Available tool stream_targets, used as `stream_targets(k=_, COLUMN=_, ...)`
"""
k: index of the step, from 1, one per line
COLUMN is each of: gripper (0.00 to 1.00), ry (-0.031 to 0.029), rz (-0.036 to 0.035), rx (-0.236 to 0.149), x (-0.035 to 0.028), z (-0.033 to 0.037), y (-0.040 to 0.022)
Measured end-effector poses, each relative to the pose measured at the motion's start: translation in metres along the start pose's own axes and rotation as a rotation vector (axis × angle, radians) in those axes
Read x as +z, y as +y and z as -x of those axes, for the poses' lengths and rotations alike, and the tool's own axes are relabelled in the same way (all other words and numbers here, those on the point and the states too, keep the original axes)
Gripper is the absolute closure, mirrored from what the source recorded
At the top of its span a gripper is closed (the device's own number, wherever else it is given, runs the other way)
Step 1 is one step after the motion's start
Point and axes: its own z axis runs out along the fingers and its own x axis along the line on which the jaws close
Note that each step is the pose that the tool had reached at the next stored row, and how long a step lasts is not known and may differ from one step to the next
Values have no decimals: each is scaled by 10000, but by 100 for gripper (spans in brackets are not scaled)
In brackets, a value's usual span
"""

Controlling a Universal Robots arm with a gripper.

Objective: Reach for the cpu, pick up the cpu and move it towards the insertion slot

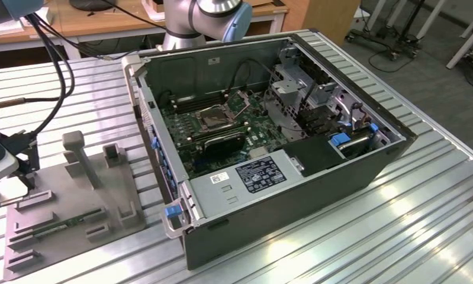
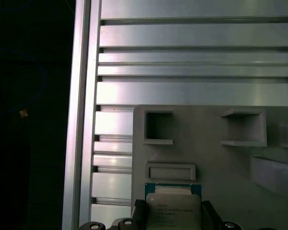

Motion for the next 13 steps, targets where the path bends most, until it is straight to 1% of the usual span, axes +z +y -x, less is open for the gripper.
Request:
stream_targets(k=7, gripper=46, ry=0, rz=0, rx=-1, x=-38, z=0, y=1)
stream_targets(k=13, gripper=46, ry=0, rz=0, rx=0, x=-98, z=1, y=4)
